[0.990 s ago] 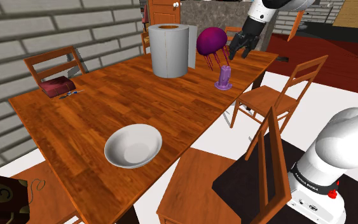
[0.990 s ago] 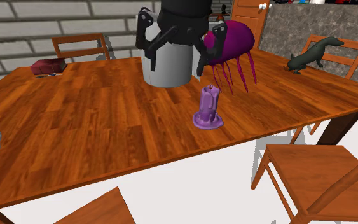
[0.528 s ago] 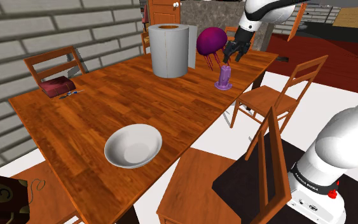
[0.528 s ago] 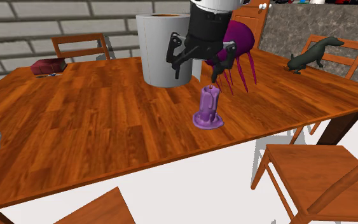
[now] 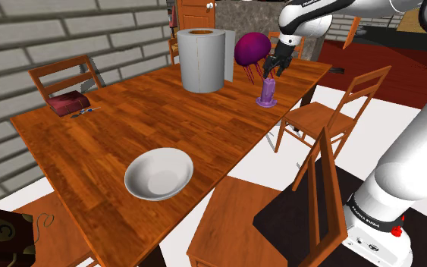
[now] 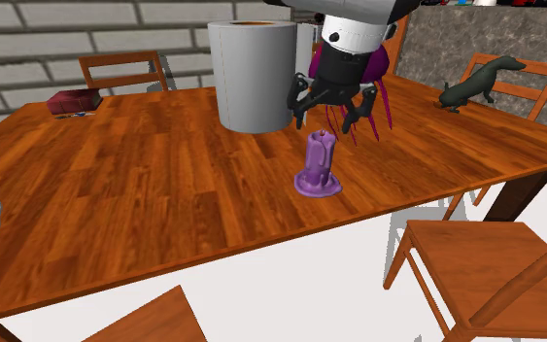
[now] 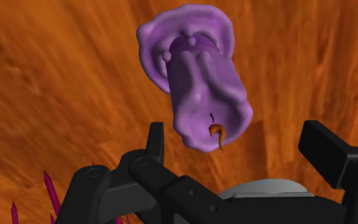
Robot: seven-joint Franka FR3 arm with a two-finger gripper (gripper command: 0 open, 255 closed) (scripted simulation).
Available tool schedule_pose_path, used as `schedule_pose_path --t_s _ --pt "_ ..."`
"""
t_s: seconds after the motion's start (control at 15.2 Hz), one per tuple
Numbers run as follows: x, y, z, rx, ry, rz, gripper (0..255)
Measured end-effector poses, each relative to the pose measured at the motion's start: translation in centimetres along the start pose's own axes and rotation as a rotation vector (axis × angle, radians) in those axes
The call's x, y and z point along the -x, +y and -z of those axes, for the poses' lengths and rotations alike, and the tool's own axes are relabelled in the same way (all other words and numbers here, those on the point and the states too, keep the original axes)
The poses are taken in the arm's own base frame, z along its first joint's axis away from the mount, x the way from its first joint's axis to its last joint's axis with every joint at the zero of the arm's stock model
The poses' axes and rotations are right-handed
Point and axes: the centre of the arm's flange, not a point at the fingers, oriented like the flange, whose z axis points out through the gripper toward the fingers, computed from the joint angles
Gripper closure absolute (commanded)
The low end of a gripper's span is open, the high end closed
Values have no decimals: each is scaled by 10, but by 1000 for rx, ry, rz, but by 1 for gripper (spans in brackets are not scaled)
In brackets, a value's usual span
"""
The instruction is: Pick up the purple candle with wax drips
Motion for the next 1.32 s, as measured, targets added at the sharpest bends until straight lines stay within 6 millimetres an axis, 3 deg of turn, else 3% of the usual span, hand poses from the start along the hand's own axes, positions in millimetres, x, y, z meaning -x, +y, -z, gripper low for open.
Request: schedule_pose_path --t_s 0.53,0.59,1.32 --pt "4 7 -39 1 0 0 0" --pt "4 8 -41 1 0 0 255" --pt "4 7 -40 1 2 1 255"
